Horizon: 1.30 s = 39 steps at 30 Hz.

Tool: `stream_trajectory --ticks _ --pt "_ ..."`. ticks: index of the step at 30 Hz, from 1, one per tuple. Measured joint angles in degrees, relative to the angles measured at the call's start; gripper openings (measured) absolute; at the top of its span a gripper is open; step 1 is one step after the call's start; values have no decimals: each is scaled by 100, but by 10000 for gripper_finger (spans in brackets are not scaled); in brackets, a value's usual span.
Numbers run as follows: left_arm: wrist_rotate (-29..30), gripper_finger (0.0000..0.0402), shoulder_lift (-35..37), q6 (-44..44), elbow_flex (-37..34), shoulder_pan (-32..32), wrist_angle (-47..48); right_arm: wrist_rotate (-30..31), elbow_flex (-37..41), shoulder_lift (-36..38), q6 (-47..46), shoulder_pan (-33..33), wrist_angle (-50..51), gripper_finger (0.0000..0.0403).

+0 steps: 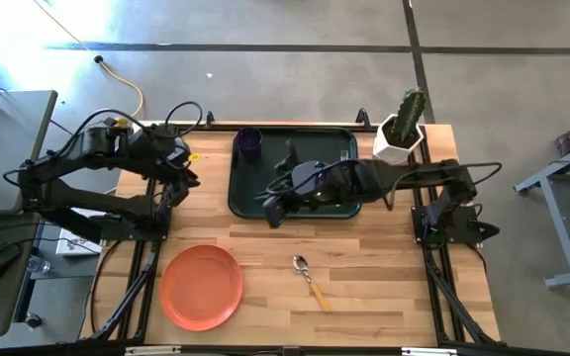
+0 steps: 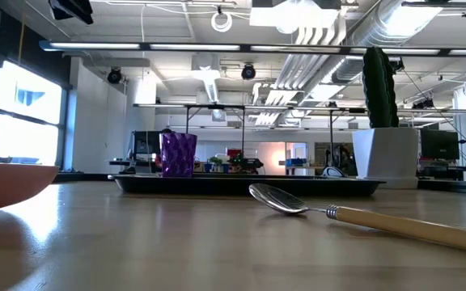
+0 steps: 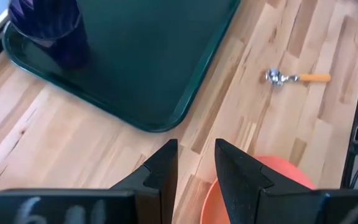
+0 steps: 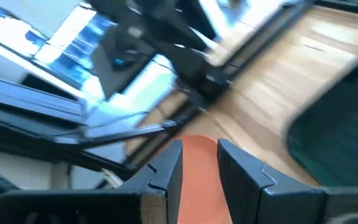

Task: Pick and place plate/cup/fork/spoon on tray
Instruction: Put the orange plate on the serving tray

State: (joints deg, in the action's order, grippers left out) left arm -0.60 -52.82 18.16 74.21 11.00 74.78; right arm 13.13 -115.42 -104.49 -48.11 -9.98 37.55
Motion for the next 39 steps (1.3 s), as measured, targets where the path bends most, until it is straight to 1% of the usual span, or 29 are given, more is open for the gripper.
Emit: stream_trajectory --ticks 4,12,16,19,26,33,39 --pt "1 94 67 -25 -181 -26 -37 -13 0 -258 58 -113 -342 91" --pt "0 94 72 -29 -423 -23 -143 -30 0 -899 -17 -300 -284 91" --pt "-2 94 72 -28 -465 -23 -134 -271 0 -1205 -243 -330 -275 91" --pt "0 94 72 -29 -465 -23 -142 -344 0 -1428 -339 -330 -267 91" --pt "0 94 72 -29 -465 -23 -141 -589 0 -1894 -352 -319 -264 91" --pt "-2 95 72 -25 -465 -23 -140 -1163 0 -2281 -218 -263 -274 91" --pt "-3 95 72 -23 -465 -23 -138 -1365 0 -2595 15 -202 -364 100"
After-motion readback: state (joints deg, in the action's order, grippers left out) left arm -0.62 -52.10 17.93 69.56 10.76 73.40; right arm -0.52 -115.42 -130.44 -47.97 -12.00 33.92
